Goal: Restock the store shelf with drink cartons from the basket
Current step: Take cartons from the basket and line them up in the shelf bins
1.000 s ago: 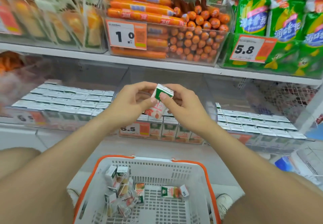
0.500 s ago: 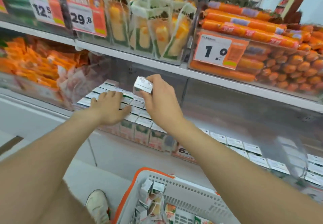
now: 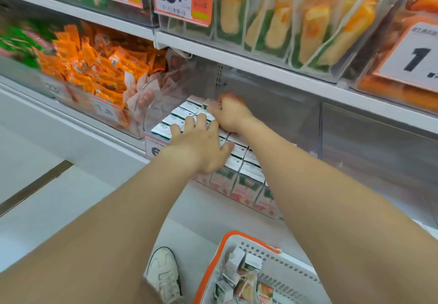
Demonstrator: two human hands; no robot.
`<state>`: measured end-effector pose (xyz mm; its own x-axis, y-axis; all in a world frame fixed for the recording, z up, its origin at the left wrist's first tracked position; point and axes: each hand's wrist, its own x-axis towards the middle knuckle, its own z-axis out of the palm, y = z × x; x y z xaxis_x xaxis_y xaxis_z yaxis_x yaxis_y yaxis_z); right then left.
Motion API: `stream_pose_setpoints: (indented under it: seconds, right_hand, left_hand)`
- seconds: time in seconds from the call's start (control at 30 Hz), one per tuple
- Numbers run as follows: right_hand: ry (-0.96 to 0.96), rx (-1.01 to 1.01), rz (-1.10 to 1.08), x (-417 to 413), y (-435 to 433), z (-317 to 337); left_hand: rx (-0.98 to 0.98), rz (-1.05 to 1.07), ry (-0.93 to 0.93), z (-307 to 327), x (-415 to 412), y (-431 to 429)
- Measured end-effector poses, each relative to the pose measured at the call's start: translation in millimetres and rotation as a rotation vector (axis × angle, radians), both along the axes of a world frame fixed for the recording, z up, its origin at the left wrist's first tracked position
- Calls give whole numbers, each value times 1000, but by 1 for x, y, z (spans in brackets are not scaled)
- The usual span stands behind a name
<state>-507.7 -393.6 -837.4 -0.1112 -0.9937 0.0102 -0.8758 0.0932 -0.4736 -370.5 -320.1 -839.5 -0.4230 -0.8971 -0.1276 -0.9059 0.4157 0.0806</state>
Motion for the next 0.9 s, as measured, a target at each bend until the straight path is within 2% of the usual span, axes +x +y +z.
stream_pose_setpoints:
  seconds: [0.2, 0.27, 0.4, 0.53, 0.63, 0.7, 0.8, 0.9]
  right_hand:
    - [78, 96, 57, -7, 7, 7]
    - [77, 57, 23, -9, 22, 11]
    - [-43, -183, -125, -6, 84, 21]
    - [-32, -494, -72, -6, 177, 21]
    - [6, -597, 19, -10, 246, 5]
    - [37, -567, 53, -18, 285, -18]
    - [53, -429, 100, -34, 328, -55]
    - [38, -170, 143, -50, 363, -99]
  left_hand:
    - [-12, -5, 21, 6, 5, 1]
    - [-46, 6, 48, 12, 5, 4]
    - [-181, -20, 165, 31, 5, 24]
    - [-241, -88, 296, 46, 1, 70]
    - [-139, -221, 267, 43, -7, 116]
    - [-1, -369, 179, 30, -14, 143]
    - [248, -500, 6, -3, -22, 164]
    - [439, -521, -184, -52, -35, 186]
